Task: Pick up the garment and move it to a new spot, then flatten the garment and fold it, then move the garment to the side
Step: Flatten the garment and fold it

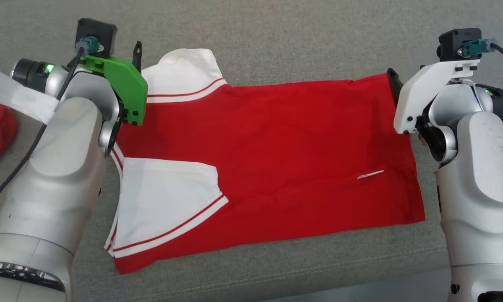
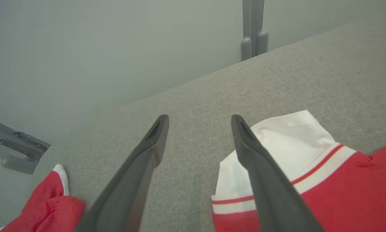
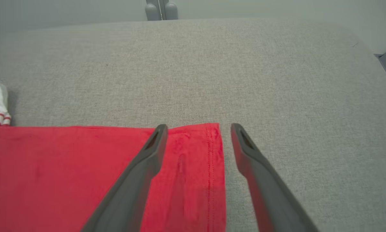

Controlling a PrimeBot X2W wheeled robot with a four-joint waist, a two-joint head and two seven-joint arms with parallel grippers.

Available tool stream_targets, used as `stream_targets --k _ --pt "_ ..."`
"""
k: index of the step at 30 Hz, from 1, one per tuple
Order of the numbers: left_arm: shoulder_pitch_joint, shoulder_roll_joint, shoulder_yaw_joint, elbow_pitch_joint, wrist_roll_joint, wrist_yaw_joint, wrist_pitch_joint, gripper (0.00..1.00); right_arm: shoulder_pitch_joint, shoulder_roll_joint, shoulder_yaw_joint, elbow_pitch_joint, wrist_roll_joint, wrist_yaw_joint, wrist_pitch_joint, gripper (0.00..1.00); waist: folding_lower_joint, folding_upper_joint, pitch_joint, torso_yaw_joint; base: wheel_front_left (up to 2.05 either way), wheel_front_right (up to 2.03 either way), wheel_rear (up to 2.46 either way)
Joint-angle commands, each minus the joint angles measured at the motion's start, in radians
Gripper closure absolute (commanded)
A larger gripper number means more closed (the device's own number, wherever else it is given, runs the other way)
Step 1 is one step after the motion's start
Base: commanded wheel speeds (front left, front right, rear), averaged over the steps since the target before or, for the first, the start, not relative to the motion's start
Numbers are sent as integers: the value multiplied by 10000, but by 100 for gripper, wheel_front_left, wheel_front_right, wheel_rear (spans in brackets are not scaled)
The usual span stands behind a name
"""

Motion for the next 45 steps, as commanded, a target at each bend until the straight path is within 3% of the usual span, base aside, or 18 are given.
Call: stream_targets --k 1,13,22,27,34,35,36,41,42,44,45 --pt "-450 -31 -49 260 101 -65 4 0 -279 -30 -23 140 -109 -11 -123 0 -2 0 1029 -582 0 0 0" --pt "-1450 -476 -531 1653 220 -588 96 0 -630 -33 -163 785 -353 -11 -417 0 -2 0 1508 -637 0 0 0" --pt "-1873 -446 -833 2606 455 -311 309 0 -818 -30 28 1125 -545 -11 -580 0 -2 0 1603 -721 0 0 0" --pt "-2095 -434 -941 3112 422 -468 749 2 -984 -30 315 1267 -521 -10 -552 0 -2 0 1671 -739 0 0 0" --pt "-2074 -797 -1031 3510 138 -967 1340 29 -1092 -30 481 1452 -642 -11 -398 0 -2 0 1744 -628 0 0 0" --pt "-2058 -868 -1057 3529 90 -1058 1405 29 -1095 -30 471 1463 -652 -10 -398 0 -2 0 1747 -606 0 0 0" --pt "-2015 -960 -1069 3546 17 -1149 1467 51 -1091 -30 474 1481 -669 -11 -384 0 -2 0 1748 -590 0 0 0" --pt "-1966 -1075 -1278 3503 6 -1340 1299 55 -1092 -30 497 1531 -709 -10 -330 0 -2 0 1755 -605 0 0 0" --pt "-1986 -1069 -1296 3513 -7 -1333 1232 59 -1106 -31 497 1526 -705 -11 -332 0 -2 0 1766 -620 0 0 0" --pt "-2053 -1048 -1332 3533 27 -1300 1096 78 -1128 -30 498 1535 -712 -11 -341 0 -2 0 1804 -644 0 0 0" --pt "-2077 -1052 -1346 3555 34 -1286 1051 100 -1141 -30 488 1567 -708 -11 -359 0 -2 0 1821 -647 0 0 0"
